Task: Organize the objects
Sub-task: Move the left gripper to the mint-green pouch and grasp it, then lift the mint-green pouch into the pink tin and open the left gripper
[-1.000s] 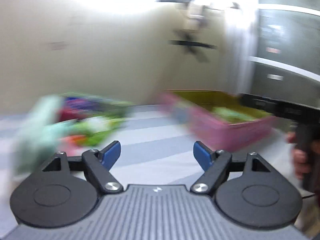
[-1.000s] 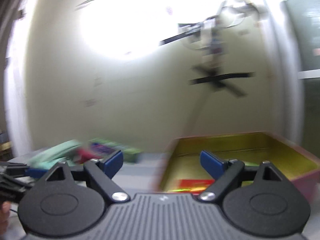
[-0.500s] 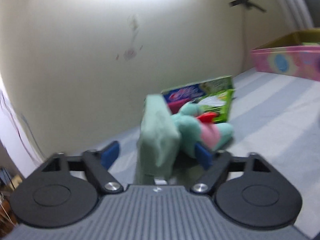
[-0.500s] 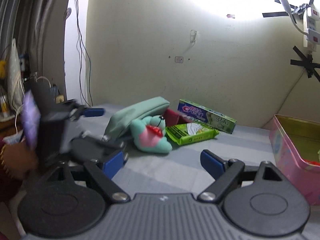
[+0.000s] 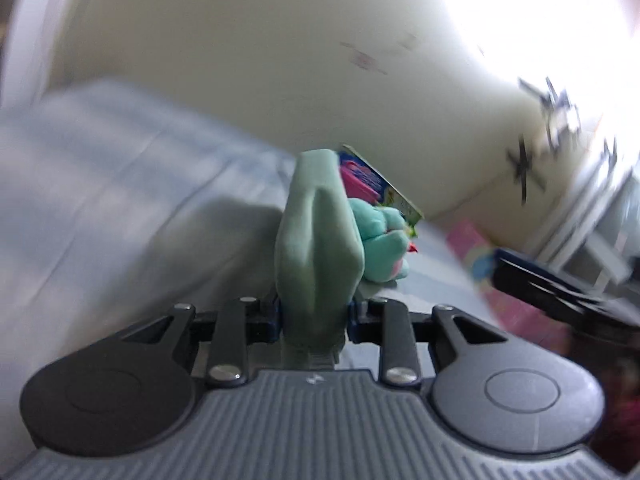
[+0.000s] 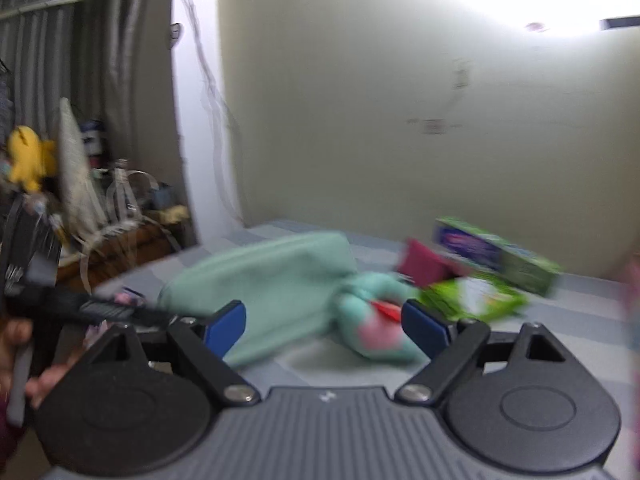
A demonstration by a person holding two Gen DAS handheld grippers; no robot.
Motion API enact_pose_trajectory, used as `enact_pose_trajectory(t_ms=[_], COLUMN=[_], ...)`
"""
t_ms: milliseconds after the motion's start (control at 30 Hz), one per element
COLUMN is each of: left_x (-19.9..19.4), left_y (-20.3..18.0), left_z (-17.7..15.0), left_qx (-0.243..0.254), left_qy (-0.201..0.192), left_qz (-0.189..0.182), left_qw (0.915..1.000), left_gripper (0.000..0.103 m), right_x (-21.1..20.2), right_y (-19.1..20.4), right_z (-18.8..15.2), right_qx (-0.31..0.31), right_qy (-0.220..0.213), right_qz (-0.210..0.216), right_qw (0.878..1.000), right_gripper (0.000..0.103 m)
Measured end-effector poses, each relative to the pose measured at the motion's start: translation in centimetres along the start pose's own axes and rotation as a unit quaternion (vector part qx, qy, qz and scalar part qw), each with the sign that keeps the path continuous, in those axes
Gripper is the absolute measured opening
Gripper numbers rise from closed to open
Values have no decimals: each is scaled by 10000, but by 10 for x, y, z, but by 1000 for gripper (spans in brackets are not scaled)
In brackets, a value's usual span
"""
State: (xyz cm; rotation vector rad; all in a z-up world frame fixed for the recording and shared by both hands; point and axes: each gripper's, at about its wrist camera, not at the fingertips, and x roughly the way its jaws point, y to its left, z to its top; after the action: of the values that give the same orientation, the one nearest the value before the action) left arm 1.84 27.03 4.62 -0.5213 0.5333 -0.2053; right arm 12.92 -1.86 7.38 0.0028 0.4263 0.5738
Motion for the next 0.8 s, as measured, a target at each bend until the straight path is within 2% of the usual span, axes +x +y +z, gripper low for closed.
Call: enact_pose_trajectory(t_ms=[67, 167, 233, 300, 433, 533, 567, 600, 633, 700, 800], left_x=[-14, -37, -33, -32, -32, -31, -37, -37, -48, -50, -60], left_y=[17, 29, 33, 36, 35, 34, 33, 33, 33, 28, 21], left_z=[-3, -15, -11, -12, -22, -22, -25, -25, -38, -42, -46], left_qx=[-318, -302, -268, -343, -352, -339, -379, -388, -381, -279, -136], left_qy=[-42, -97, -97, -66, -18, -58, -72, -66, -84, -101, -145], left_qz=[130, 632, 791, 841, 1007, 1072, 1105, 1127, 1169, 1305, 1411], left_qw=[9994, 9975, 9965, 9958, 9943, 9936, 9931, 9929, 9924, 9910, 9898], left_gripper=[33, 35, 37, 40, 46, 48, 48, 48, 48, 48, 47], right_x=[32, 81, 112, 134, 163, 188, 192, 194, 191, 180, 146], right_y=[8, 25, 36, 43, 49, 44, 46, 50, 52, 58, 54], right_z=[10, 12, 9, 5, 4, 1, 0, 1, 1, 1, -3], right_qx=[-10, -30, -73, -213, -447, -292, -365, -373, -297, -403, -195], right_qy=[162, 581, 877, 1034, 1037, 1183, 1167, 1218, 1268, 1299, 1280], right_qz=[290, 671, 752, 530, 256, 228, 216, 329, 398, 275, 249], right_qw=[9994, 9960, 9933, 9930, 9933, 9923, 9923, 9913, 9907, 9903, 9913], right_gripper=[88, 88, 88, 87, 87, 94, 89, 71, 70, 53, 38])
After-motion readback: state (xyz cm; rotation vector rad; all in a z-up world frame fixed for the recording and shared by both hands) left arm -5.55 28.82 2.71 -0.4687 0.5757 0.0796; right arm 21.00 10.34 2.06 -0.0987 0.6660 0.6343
